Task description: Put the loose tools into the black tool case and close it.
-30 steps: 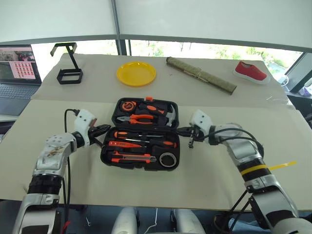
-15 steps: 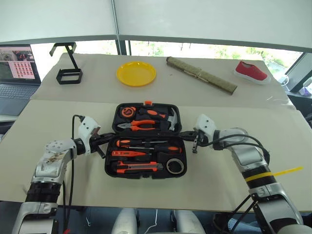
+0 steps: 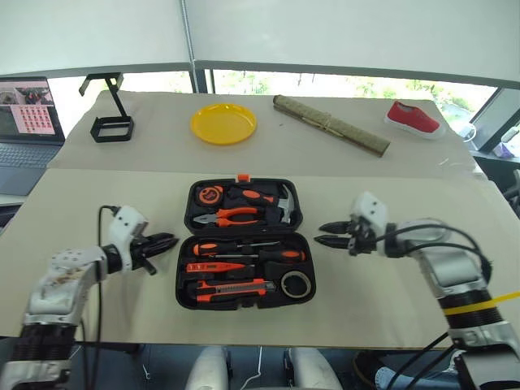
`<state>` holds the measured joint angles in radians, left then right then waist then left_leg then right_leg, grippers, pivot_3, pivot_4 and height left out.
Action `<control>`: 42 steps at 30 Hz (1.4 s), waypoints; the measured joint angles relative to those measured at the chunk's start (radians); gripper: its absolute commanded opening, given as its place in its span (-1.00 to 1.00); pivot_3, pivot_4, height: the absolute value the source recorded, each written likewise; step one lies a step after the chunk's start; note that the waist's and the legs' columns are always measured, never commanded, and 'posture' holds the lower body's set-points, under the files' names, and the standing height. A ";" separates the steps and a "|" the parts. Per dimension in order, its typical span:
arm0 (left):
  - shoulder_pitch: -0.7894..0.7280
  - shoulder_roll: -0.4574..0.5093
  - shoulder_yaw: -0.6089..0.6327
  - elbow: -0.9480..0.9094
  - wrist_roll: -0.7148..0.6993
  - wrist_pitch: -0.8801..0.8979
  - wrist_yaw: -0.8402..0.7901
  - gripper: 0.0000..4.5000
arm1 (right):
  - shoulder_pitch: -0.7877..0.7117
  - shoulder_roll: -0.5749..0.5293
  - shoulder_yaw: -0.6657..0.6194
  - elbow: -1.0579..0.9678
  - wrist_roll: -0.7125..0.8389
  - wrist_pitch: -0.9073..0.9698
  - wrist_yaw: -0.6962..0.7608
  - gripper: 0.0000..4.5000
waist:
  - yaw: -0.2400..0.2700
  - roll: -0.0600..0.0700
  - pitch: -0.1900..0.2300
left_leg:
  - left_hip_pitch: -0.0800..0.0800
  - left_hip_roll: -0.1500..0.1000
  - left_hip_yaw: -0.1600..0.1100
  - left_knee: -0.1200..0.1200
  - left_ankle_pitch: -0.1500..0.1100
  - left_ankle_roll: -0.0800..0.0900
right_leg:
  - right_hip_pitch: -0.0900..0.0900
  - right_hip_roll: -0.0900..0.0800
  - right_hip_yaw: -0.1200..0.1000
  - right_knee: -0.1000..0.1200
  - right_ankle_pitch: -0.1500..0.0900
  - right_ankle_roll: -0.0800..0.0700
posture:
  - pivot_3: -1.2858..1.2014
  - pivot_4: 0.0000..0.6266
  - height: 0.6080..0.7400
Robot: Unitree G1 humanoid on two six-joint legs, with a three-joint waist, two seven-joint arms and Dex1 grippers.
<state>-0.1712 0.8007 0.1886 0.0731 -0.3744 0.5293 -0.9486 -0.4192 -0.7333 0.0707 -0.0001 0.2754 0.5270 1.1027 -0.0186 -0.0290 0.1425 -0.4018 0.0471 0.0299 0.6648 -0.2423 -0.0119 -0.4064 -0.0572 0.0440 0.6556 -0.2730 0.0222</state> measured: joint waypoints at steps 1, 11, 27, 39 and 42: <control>-0.008 0.009 0.009 0.004 -0.015 0.031 -0.005 0.17 | -0.007 -0.003 -0.011 -0.006 0.019 0.035 0.001 0.45 | 0.000 0.000 0.000 | 0.000 0.000 0.000 0.000 0.000 0.000 | 0.000 0.000 0.000 0.000 0.000 0.000 | 0.03 -0.52 1.00; -0.296 0.032 0.051 -0.020 -0.205 0.707 0.140 0.78 | -0.411 0.072 0.076 0.035 0.106 0.762 -0.173 0.98 | 0.001 -0.001 0.002 | -0.003 -0.001 -0.002 0.002 0.000 0.000 | -0.002 0.000 0.000 0.002 0.000 0.000 | 0.03 -0.52 1.00; -0.373 -0.161 0.061 -0.026 -0.206 0.816 0.370 -0.31 | -0.548 0.277 0.113 0.326 0.026 0.818 -0.442 -0.09 | 0.002 -0.002 0.002 | -0.015 -0.003 -0.002 0.005 0.002 -0.002 | -0.016 -0.002 0.000 0.009 0.001 0.000 | 0.03 -0.52 1.00; -0.418 -0.220 0.052 0.042 -0.201 0.744 0.401 -1.00 | -0.592 0.312 0.088 0.383 0.021 0.876 -0.514 -0.96 | 0.015 -0.001 0.001 | -0.008 -0.004 -0.003 0.011 0.002 -0.002 | -0.005 -0.003 -0.001 0.009 0.001 0.002 | 0.03 -0.52 1.00; -0.391 -0.272 0.090 0.059 -0.194 0.623 0.412 -1.00 | -0.567 0.337 0.027 0.378 0.020 0.808 -0.558 -0.96 | 0.013 -0.002 0.001 | -0.007 -0.004 -0.003 0.012 0.002 -0.002 | -0.003 -0.003 -0.001 0.008 0.001 0.002 | 0.03 -0.52 1.00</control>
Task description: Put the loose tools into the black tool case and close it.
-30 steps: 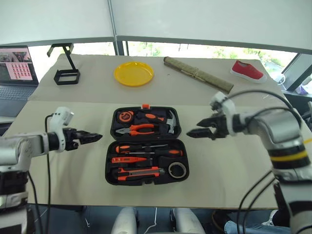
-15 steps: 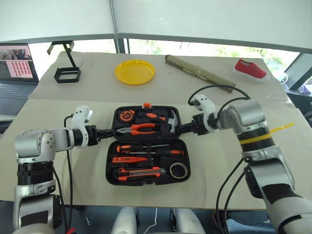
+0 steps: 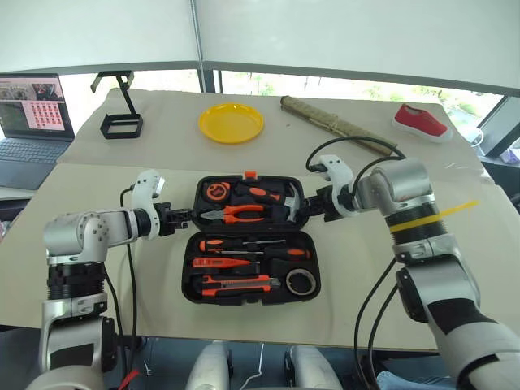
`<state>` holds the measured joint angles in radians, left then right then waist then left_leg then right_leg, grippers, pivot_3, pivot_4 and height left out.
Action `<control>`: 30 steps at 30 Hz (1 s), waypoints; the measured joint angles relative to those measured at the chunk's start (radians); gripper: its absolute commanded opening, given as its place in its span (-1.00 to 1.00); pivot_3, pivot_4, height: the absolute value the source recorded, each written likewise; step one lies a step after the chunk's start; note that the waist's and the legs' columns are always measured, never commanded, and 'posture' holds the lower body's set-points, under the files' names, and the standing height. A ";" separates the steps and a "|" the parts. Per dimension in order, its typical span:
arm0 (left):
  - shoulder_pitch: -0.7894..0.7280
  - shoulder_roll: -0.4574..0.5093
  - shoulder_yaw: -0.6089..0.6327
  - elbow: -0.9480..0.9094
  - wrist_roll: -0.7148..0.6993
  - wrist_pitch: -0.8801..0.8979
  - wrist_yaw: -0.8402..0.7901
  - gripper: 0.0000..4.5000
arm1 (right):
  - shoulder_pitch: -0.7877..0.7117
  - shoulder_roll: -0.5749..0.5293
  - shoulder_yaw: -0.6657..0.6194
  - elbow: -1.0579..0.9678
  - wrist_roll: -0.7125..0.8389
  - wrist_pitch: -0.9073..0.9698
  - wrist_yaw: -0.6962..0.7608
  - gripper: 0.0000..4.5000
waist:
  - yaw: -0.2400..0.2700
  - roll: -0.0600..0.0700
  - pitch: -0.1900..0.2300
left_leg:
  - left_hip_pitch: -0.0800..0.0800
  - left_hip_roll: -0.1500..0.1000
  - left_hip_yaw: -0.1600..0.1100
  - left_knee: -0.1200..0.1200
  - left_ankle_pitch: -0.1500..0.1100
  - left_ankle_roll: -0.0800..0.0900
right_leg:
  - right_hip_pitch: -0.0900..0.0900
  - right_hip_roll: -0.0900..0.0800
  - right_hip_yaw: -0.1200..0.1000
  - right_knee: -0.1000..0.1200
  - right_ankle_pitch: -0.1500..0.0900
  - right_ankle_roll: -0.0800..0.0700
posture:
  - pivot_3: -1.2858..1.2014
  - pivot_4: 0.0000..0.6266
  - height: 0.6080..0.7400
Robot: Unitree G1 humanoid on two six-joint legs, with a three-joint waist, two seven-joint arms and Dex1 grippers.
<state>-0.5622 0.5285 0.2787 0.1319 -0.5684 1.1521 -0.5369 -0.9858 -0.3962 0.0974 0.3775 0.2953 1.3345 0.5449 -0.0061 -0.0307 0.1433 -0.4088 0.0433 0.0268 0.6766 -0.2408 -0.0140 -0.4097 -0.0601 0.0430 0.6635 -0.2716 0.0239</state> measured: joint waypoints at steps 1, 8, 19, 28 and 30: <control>0.012 -0.016 0.008 0.000 0.005 -0.046 0.000 -1.00 | 0.016 0.000 -0.005 -0.013 -0.001 -0.041 -0.003 -0.96 | -0.001 0.000 0.000 | -0.001 0.000 0.000 0.000 0.000 0.000 | -0.001 0.000 0.000 0.000 0.000 0.000 | 0.03 -0.52 1.00; 0.112 -0.060 0.016 -0.015 0.040 -0.449 -0.084 -1.00 | 0.197 -0.035 0.005 -0.215 -0.044 -0.484 0.027 -0.96 | -0.011 0.000 0.001 | -0.017 0.001 0.001 0.000 0.002 -0.002 | -0.018 0.000 0.001 0.007 0.001 0.000 | 0.03 -0.52 1.00; 0.316 -0.018 -0.044 0.012 0.219 -1.147 -0.345 -1.00 | 0.536 -0.199 0.100 -0.323 -0.265 -1.363 0.089 -0.96 | -0.007 -0.001 0.001 | -0.018 0.001 0.002 -0.001 -0.001 0.001 | -0.016 0.000 0.000 -0.004 0.002 0.001 | 0.03 -0.52 1.00; 0.568 0.084 -0.101 -0.029 0.308 -1.553 -0.506 0.04 | 0.680 -0.317 0.078 -0.097 -0.445 -1.850 0.019 0.08 | -0.003 0.000 0.001 | -0.008 0.002 0.006 -0.001 -0.002 0.003 | -0.007 0.000 0.003 -0.008 0.002 0.001 | 0.03 -0.52 1.00; 0.575 0.100 -0.085 -0.011 0.310 -1.580 -0.502 0.34 | 0.696 -0.327 0.073 -0.088 -0.454 -1.885 0.013 0.35 | -0.003 -0.001 0.001 | -0.007 0.003 0.006 -0.001 -0.002 0.003 | -0.007 0.001 0.004 -0.006 0.002 0.001 | 0.03 -0.52 1.00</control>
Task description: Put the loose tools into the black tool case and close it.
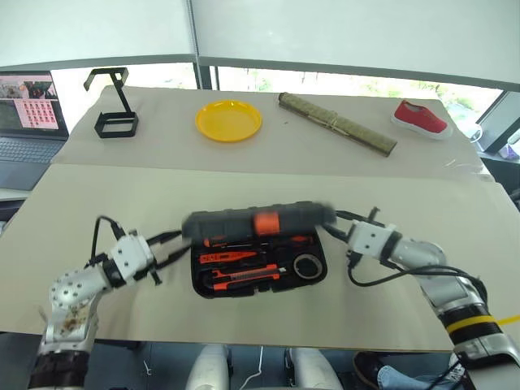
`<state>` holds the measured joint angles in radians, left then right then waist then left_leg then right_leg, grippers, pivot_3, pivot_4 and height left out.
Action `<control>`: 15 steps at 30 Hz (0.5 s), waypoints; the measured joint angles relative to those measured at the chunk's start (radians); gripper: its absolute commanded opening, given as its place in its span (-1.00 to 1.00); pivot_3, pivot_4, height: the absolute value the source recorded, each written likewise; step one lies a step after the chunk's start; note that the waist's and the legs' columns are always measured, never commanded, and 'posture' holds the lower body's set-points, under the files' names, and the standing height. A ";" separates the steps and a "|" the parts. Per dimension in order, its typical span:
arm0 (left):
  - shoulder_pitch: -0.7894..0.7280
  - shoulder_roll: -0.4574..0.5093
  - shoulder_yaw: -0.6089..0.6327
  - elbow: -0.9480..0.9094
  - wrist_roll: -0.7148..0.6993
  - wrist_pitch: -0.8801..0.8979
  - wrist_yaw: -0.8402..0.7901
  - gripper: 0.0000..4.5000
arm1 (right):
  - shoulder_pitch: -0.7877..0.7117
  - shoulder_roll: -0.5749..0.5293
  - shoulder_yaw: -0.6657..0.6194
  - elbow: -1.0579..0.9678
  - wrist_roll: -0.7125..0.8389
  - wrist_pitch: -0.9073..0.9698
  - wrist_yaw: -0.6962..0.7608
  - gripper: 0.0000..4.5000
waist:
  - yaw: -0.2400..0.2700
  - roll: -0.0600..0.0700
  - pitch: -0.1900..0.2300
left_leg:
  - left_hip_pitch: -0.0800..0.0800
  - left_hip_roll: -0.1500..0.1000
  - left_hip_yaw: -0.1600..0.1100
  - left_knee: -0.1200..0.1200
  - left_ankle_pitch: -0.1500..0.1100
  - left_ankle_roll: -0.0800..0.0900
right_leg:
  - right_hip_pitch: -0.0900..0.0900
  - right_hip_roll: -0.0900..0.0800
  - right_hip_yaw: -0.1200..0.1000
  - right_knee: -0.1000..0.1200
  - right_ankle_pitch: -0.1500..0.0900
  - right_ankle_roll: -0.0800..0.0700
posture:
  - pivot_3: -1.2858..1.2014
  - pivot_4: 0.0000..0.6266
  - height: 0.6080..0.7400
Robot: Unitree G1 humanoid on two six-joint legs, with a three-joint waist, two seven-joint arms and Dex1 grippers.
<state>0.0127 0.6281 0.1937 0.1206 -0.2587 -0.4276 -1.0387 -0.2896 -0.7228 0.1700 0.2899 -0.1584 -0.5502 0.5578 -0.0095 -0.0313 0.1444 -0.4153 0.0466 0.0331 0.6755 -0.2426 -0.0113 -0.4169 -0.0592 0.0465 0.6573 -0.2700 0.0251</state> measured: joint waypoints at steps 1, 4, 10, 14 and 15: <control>0.000 0.014 0.008 0.015 0.001 -0.005 0.004 0.51 | 0.003 -0.003 -0.005 0.000 0.000 -0.010 -0.001 0.52 | -0.001 0.000 0.000 | 0.001 0.000 0.000 0.000 0.000 0.000 | 0.001 0.000 0.000 0.001 0.000 0.000 | 0.03 -0.52 1.00; -0.008 0.052 0.033 0.080 -0.009 0.015 0.010 1.00 | 0.048 -0.032 -0.045 -0.012 0.019 -0.014 0.007 0.69 | -0.002 0.000 0.000 | 0.011 0.000 0.000 0.000 0.001 0.000 | 0.011 0.001 0.000 0.000 0.000 0.000 | 0.03 -0.52 1.00; -0.130 0.075 0.031 0.142 -0.042 0.189 0.020 0.42 | 0.272 -0.129 -0.122 -0.234 0.262 0.185 0.180 -0.03 | 0.015 0.000 0.000 | 0.011 0.000 -0.001 0.000 0.000 0.001 | 0.013 0.001 -0.002 -0.001 0.000 0.000 | 0.03 -0.52 1.00; -0.282 0.066 -0.026 0.178 -0.043 0.301 0.012 -0.13 | 0.432 -0.197 -0.150 -0.468 0.385 0.372 0.275 -0.60 | 0.017 0.000 0.000 | 0.011 0.000 -0.001 0.001 0.000 0.001 | 0.014 0.001 -0.001 0.000 0.000 0.000 | 0.03 -0.52 1.00; -0.317 0.056 -0.042 0.189 -0.042 0.322 0.008 -0.30 | 0.461 -0.208 -0.149 -0.519 0.398 0.409 0.288 -0.74 | 0.015 0.000 0.000 | 0.011 0.000 -0.001 0.001 0.000 0.001 | 0.014 0.002 -0.001 -0.001 0.000 0.000 | 0.03 -0.52 1.00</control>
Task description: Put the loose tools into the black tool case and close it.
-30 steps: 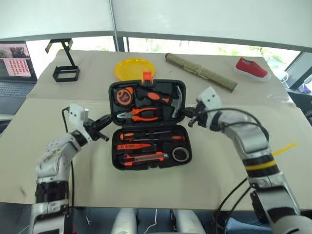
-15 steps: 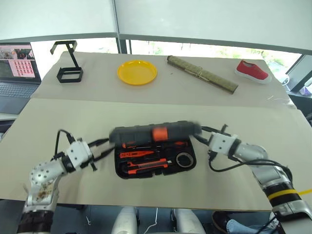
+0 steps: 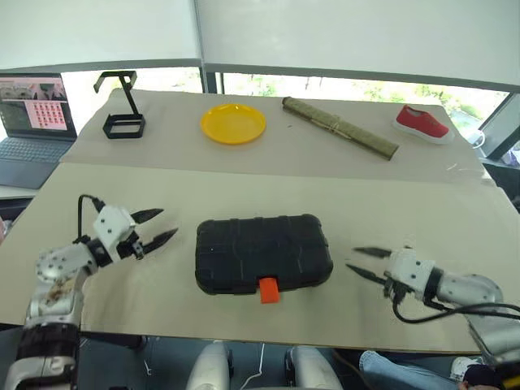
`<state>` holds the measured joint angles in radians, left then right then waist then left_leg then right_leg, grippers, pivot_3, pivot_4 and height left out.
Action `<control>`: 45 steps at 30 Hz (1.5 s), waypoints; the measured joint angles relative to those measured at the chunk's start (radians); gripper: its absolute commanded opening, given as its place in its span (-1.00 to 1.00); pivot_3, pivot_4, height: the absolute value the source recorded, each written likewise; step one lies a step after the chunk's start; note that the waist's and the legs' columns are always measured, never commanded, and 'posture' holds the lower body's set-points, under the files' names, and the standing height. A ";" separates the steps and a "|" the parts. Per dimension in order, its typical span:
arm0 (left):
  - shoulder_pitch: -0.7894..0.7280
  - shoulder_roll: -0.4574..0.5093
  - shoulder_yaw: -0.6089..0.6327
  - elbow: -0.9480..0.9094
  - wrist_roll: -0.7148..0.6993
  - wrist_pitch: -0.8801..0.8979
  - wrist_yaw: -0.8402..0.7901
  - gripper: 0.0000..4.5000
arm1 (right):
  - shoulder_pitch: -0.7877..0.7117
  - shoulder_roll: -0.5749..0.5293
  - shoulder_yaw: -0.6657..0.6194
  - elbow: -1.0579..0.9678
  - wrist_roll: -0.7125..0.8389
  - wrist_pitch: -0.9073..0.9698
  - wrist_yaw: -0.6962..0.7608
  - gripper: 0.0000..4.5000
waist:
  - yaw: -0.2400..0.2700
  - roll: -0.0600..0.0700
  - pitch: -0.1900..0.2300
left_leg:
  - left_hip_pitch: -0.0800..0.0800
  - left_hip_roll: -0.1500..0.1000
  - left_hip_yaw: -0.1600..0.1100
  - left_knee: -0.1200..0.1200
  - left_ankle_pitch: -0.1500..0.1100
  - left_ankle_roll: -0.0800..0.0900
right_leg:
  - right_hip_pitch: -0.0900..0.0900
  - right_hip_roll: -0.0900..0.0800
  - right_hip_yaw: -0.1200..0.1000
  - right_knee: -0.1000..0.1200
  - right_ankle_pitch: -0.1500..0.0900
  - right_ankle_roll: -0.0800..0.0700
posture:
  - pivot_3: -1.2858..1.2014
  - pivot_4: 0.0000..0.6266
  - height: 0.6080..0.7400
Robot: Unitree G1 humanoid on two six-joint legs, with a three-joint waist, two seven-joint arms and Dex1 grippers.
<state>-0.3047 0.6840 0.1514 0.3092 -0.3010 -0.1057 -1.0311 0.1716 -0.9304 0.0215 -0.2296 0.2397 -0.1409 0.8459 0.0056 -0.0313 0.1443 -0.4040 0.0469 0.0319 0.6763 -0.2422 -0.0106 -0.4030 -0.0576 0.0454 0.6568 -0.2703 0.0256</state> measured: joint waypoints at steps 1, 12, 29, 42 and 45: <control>-0.035 -0.011 -0.022 0.020 0.006 0.010 -0.007 -0.45 | 0.024 -0.003 0.001 -0.048 0.005 0.036 0.007 -0.90 | -0.003 0.000 0.000 | 0.000 0.000 0.000 0.000 0.000 0.000 | 0.000 0.001 0.000 0.000 0.000 0.000 | 0.03 -0.52 1.00; -0.200 -0.038 -0.207 0.167 0.101 0.135 -0.140 -0.96 | -0.070 0.082 0.194 -0.266 -0.051 0.389 0.006 -1.00 | -0.020 -0.001 0.000 | -0.001 0.000 -0.001 0.000 0.000 0.000 | -0.002 0.002 0.000 0.000 0.000 0.000 | 0.03 -0.52 1.00; 0.163 0.014 -0.011 -0.246 -0.096 0.473 -0.062 -0.96 | -0.507 0.339 0.272 0.116 -0.235 0.402 -0.084 -1.00 | -0.019 -0.003 0.002 | -0.003 0.001 -0.001 0.000 0.000 0.000 | -0.004 0.001 0.000 0.001 0.000 0.000 | 0.03 -0.52 1.00; -0.092 -0.010 -0.065 -0.311 -0.172 0.550 -0.067 -0.96 | -0.308 0.142 0.082 -0.273 0.042 0.575 0.108 -1.00 | -0.008 -0.004 0.002 | -0.002 0.000 -0.002 0.000 0.000 0.000 | -0.002 0.001 0.000 0.000 0.000 0.000 | 0.03 -0.52 1.00; -0.130 -0.035 -0.163 -0.318 -0.154 0.550 -0.098 -0.96 | -0.323 0.150 0.084 -0.310 0.052 0.619 0.086 -1.00 | -0.013 -0.004 0.002 | -0.002 0.000 -0.003 0.000 0.000 0.000 | -0.002 0.002 0.000 0.000 0.000 0.000 | 0.03 -0.52 1.00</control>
<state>-0.4345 0.6494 -0.0112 -0.0085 -0.4548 0.4445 -1.1292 -0.1513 -0.7803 0.1054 -0.5395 0.2922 0.4784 0.9319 -0.0076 -0.0351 0.1467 -0.4062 0.0468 0.0294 0.6768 -0.2422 -0.0107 -0.4050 -0.0560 0.0450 0.6570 -0.2703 0.0255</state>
